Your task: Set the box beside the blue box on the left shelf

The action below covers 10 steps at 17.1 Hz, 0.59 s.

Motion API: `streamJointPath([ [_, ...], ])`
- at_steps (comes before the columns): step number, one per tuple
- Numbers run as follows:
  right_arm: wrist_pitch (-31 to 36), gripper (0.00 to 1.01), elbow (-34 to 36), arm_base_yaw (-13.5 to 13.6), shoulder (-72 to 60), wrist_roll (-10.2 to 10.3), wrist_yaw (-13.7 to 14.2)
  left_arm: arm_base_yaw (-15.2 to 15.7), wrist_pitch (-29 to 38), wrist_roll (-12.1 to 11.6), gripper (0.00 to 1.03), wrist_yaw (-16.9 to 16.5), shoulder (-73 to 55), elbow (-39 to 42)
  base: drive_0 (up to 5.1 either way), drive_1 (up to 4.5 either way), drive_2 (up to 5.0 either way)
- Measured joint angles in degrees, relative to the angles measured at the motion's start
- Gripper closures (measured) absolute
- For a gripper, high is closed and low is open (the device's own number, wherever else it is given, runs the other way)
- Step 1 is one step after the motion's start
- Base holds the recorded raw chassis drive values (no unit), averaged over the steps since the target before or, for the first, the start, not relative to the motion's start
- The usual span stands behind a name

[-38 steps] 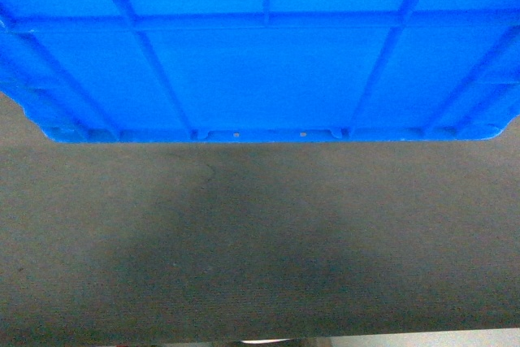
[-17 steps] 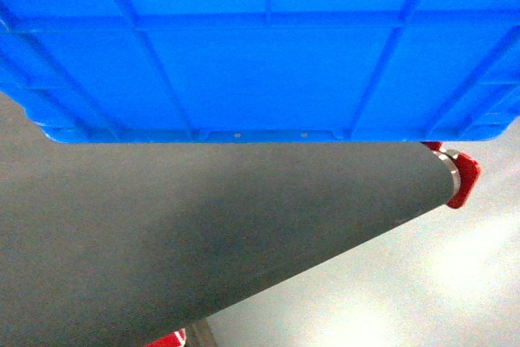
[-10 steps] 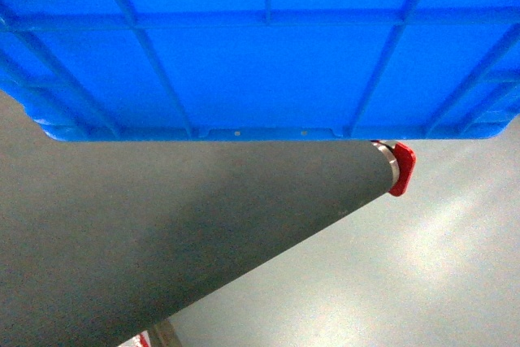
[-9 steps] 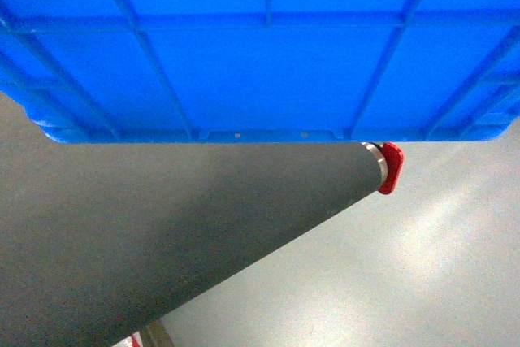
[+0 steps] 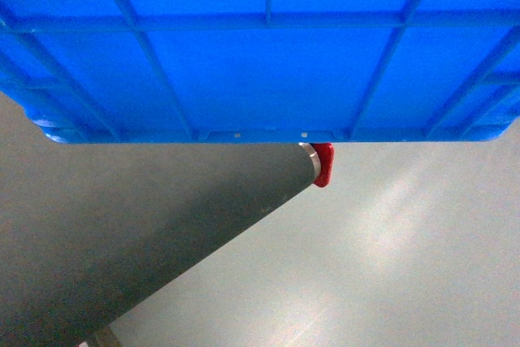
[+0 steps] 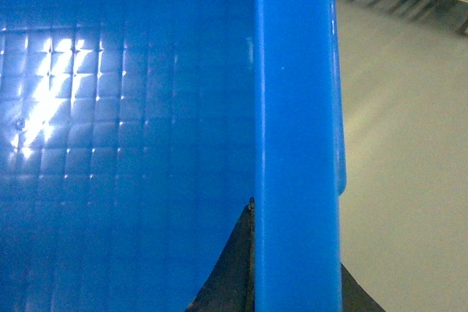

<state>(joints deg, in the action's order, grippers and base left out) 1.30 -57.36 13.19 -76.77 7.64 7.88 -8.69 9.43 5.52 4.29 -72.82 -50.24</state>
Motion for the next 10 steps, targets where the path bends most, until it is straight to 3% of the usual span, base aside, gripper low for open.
streamJointPath([
  [10,0.0,0.94,0.0,0.0,0.0,0.0,0.0,0.0,0.0,0.0,0.97,0.0,0.0,0.0,-1.6,-1.59,-1.6],
])
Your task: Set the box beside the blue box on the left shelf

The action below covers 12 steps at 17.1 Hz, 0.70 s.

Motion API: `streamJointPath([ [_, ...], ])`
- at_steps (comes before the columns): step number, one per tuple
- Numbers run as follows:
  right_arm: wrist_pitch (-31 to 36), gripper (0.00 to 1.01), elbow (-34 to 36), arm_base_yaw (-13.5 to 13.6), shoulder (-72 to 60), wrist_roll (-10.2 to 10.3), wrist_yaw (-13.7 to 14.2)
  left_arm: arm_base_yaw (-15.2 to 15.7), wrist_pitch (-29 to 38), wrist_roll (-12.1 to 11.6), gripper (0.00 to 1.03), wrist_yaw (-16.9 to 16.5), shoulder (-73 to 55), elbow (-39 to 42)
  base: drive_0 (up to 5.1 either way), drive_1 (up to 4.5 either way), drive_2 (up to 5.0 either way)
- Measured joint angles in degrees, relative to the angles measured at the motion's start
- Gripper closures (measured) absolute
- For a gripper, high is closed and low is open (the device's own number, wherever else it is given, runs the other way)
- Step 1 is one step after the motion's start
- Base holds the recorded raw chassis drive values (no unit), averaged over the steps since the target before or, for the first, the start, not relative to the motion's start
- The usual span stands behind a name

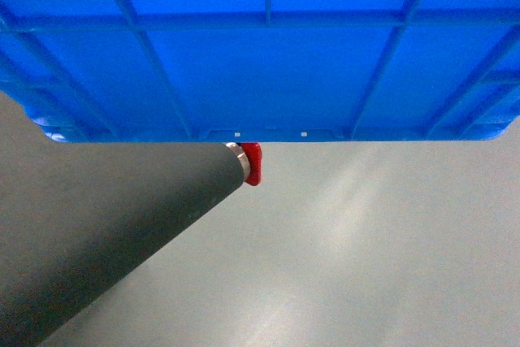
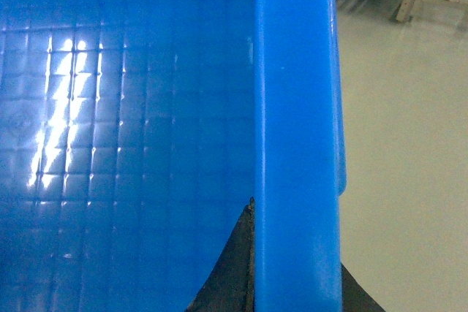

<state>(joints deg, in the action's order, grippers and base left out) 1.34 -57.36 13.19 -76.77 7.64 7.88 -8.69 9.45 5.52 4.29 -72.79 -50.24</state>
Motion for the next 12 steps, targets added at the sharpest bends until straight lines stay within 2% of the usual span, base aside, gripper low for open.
streamJointPath([
  [12,0.0,0.94,0.0,0.0,0.0,0.0,0.0,0.0,0.0,0.0,0.97,0.0,0.0,0.0,-1.6,-1.63,-1.6],
])
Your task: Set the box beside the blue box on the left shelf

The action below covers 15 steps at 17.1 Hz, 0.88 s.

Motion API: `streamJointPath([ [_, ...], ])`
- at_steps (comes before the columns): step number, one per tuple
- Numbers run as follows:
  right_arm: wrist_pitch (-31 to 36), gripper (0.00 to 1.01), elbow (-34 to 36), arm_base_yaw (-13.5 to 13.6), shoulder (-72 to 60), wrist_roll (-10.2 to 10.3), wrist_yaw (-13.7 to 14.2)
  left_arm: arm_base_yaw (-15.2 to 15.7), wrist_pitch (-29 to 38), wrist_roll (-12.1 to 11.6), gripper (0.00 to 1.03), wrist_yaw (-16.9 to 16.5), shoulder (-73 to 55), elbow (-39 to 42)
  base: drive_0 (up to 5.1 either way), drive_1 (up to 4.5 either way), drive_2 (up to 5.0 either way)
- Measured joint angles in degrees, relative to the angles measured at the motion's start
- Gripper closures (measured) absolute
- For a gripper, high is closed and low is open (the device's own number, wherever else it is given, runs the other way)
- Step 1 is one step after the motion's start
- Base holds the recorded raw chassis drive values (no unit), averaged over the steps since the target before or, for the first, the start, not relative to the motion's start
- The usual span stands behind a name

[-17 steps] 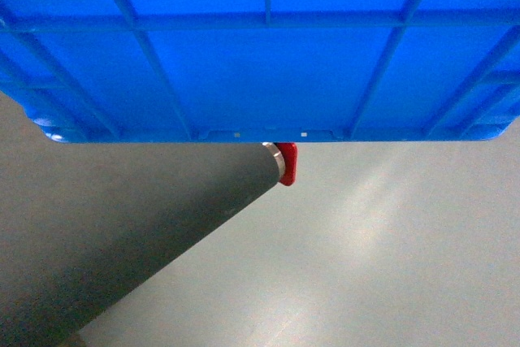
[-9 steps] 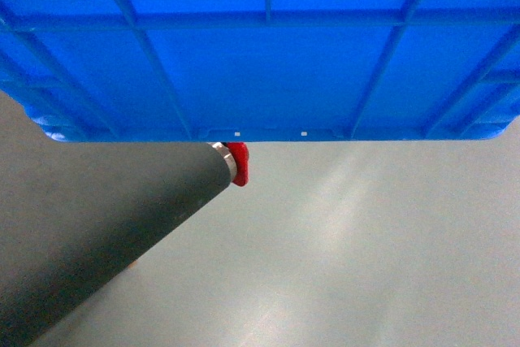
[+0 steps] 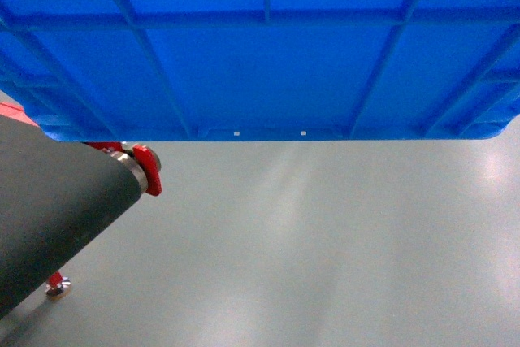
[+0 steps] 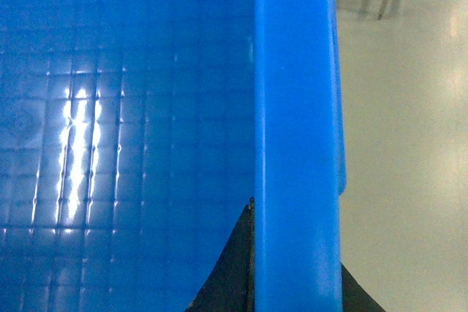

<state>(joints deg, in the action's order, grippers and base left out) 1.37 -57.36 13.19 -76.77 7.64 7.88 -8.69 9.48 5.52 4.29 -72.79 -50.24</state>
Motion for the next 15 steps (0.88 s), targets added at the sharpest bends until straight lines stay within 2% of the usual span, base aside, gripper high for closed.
streamJointPath([
  [15,0.0,0.94,0.0,0.0,0.0,0.0,0.0,0.0,0.0,0.0,0.97,0.0,0.0,0.0,-1.6,-1.60,-1.6],
])
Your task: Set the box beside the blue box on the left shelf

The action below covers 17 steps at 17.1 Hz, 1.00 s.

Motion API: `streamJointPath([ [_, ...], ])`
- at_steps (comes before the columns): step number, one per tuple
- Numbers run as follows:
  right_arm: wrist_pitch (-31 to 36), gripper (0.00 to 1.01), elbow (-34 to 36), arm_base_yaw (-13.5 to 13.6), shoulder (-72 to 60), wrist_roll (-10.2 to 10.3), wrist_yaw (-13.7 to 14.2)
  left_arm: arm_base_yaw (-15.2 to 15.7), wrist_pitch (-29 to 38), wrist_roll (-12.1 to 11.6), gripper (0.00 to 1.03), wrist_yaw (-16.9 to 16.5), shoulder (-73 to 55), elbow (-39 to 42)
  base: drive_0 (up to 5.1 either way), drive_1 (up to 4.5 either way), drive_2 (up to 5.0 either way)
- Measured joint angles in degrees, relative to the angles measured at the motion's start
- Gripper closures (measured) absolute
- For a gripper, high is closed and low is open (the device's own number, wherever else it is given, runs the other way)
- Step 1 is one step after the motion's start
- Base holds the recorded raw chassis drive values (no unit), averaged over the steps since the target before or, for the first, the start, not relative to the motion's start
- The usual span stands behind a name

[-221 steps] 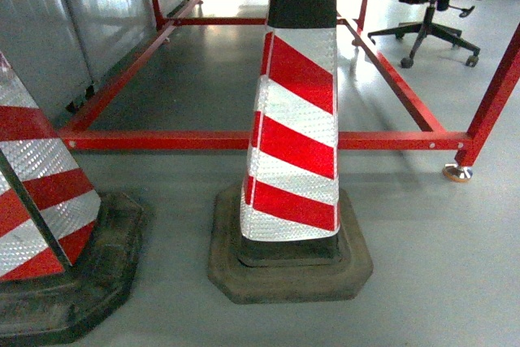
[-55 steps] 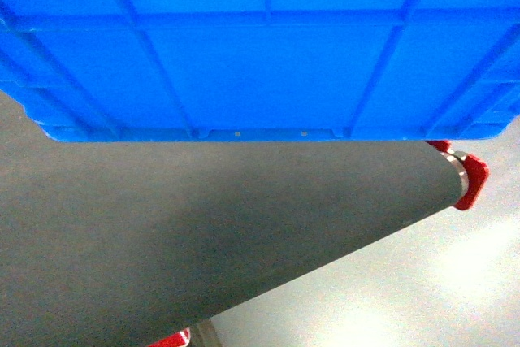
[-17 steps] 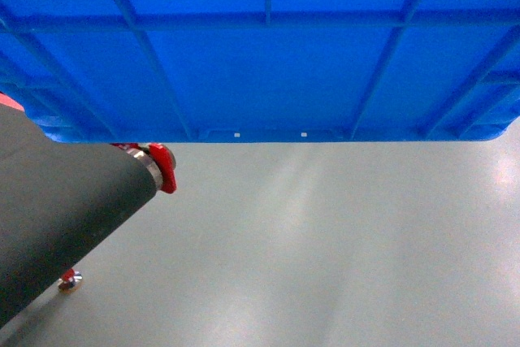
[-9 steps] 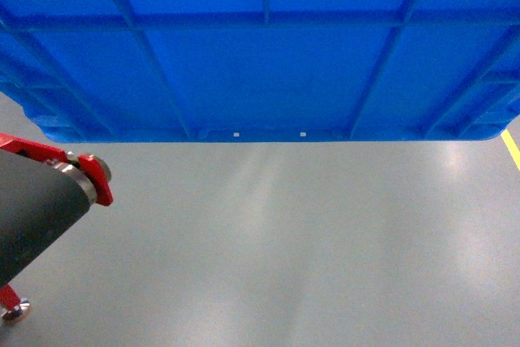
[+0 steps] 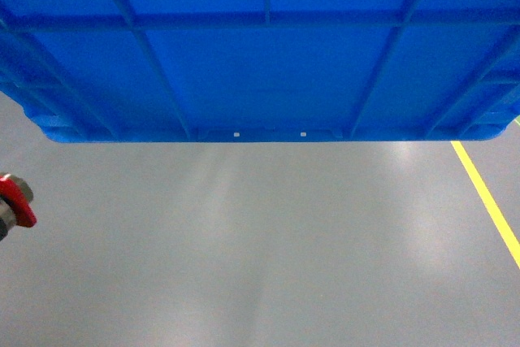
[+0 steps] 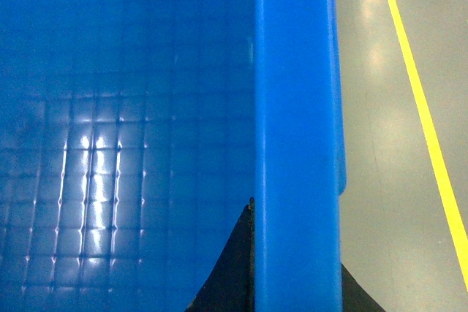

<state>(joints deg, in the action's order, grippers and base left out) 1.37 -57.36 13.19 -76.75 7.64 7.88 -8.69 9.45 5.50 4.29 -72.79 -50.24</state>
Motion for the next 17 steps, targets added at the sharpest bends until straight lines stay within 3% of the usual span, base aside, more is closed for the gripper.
streamJointPath([
  [10,0.0,0.94,0.0,0.0,0.0,0.0,0.0,0.0,0.0,0.0,0.97,0.0,0.0,0.0,-1.5,-1.53,-1.5],
  [17,0.0,0.94,0.0,0.0,0.3,0.0,0.0,-0.2,0.0,-0.1,0.97,0.2,0.4,0.0,0.7,4.87,-3.5],
])
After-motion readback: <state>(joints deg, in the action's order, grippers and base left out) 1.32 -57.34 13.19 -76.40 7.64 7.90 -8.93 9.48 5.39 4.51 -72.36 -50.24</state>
